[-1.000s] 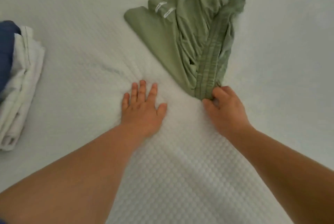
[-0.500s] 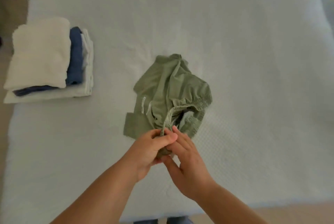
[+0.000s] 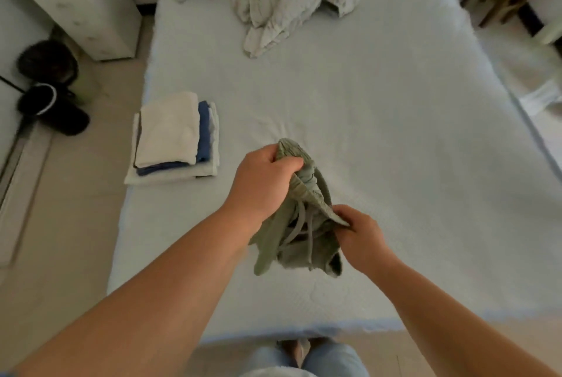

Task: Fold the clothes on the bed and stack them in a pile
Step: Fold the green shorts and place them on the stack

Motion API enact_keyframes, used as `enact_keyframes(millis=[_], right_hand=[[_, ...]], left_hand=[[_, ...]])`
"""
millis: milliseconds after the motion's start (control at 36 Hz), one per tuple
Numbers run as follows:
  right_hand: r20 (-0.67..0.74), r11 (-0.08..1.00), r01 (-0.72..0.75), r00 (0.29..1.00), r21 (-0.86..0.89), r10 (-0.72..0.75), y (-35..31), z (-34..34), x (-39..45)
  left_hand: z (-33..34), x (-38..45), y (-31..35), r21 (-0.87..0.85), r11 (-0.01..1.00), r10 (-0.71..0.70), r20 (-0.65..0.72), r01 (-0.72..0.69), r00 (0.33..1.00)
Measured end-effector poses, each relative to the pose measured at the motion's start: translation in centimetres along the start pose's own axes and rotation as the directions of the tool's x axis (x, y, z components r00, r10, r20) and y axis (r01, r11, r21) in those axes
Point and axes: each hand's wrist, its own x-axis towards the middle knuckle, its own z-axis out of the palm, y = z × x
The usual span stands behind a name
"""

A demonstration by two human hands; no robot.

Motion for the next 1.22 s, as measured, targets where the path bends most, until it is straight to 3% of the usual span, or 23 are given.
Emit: enact_keyframes(millis=[139, 222, 333, 417, 528, 639, 806, 944, 1028, 1056, 1111, 1167, 1222], right_hand=[[0.014, 0.998, -0.043, 0.999, 0.047, 0.043, -2.1, -3.4, -1.7], [0.095, 0.999, 0.009, 0.995, 0.033, -0.012, -3.9, -6.3, -2.4], [0.207, 0.974, 0.098, 0.977, -0.204, -0.055, -6.7, -10.3, -2.7], [0.210, 0.935, 0.121, 0.976, -0.333, -0.052, -9.0, -12.6, -3.1], [0.170, 0.844, 0.141, 0.984, -0.517, -0.060, -11.0, -15.5, -3.7], [0.099, 0.697, 0.100, 0.994, -0.710, -0.042, -11.1, -19.1, -4.3], [0.071, 0.527, 0.073, 0.997, -0.847, -0.023, -9.8, -22.7, -4.7], [0.116, 0.073, 0.117, 0.993, -0.990, -0.016, -7.8, -25.0, -4.9], [0.196, -0.101, 0.184, 0.973, -0.978, -0.125, -5.8, -26.7, -4.7], [0.184, -0.114, 0.169, 0.974, -0.979, -0.131, -5.1, -27.5, -4.6], [0.137, -0.040, 0.133, 0.986, -0.990, -0.092, -3.7, -29.4, -4.4], [0.131, 0.043, 0.135, 0.987, -0.990, -0.098, -2.2, -31.4, -4.1], [0.164, 0.045, 0.176, 0.969, -0.983, -0.185, -0.8, -33.4, -3.9]], left_hand=[[-3.7, -0.1, 0.9, 0.258, 0.962, 0.114, -0.086, -0.088, 0.990], [-5.7, -0.6, 1.4, 0.324, 0.923, 0.232, -0.037, -0.208, 0.972], [-7.2, -2.1, 3.0, 0.115, 0.946, 0.292, 0.089, -0.301, 0.952], [-7.4, -2.9, 4.3, 0.012, 0.937, 0.345, 0.127, -0.349, 0.930], [-8.0, -2.5, 5.1, 0.037, 0.916, 0.390, 0.161, -0.400, 0.907], [-9.5, -1.6, 5.1, 0.214, 0.868, 0.425, 0.149, -0.448, 0.893], [-9.1, -0.8, 5.6, 0.580, 0.675, 0.363, 0.277, -0.456, 0.890], [-6.2, 0.2, 7.2, 0.709, 0.472, 0.345, 0.398, -0.524, 0.850], [-3.6, 0.7, 7.9, 0.728, 0.381, 0.361, 0.450, -0.570, 0.817], [-2.7, 0.9, 8.0, 0.741, 0.338, 0.377, 0.459, -0.581, 0.805], [-0.9, 1.0, 8.2, 0.781, 0.240, 0.393, 0.466, -0.577, 0.793], [1.1, 1.1, 8.5, 0.835, 0.136, 0.341, 0.466, -0.533, 0.817], [3.6, 1.3, 9.1, 0.890, 0.021, 0.277, 0.433, -0.456, 0.858]])
